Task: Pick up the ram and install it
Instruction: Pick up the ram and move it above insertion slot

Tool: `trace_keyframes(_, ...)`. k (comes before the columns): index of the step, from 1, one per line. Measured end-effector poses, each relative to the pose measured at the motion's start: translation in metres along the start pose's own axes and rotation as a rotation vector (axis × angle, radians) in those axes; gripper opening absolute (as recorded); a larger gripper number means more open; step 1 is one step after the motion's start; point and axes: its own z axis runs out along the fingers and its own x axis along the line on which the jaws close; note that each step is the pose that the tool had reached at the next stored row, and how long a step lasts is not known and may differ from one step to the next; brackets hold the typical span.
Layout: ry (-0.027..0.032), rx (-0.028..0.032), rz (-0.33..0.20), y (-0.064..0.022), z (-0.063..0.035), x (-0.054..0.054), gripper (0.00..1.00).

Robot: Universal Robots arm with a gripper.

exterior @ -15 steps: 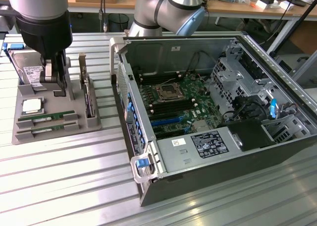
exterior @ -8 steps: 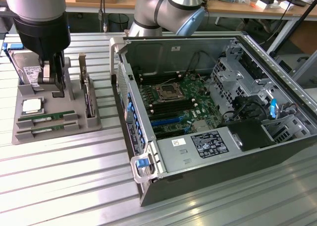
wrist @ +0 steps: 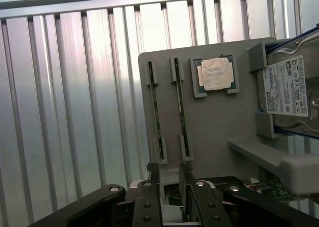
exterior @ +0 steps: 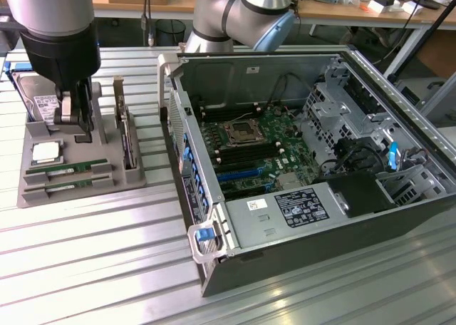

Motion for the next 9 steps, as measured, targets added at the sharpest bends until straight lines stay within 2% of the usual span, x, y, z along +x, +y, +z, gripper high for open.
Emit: trace_keyframes(9,0.0001,0.0,0.0,0.0013,0.0074,0.0002,0.3)
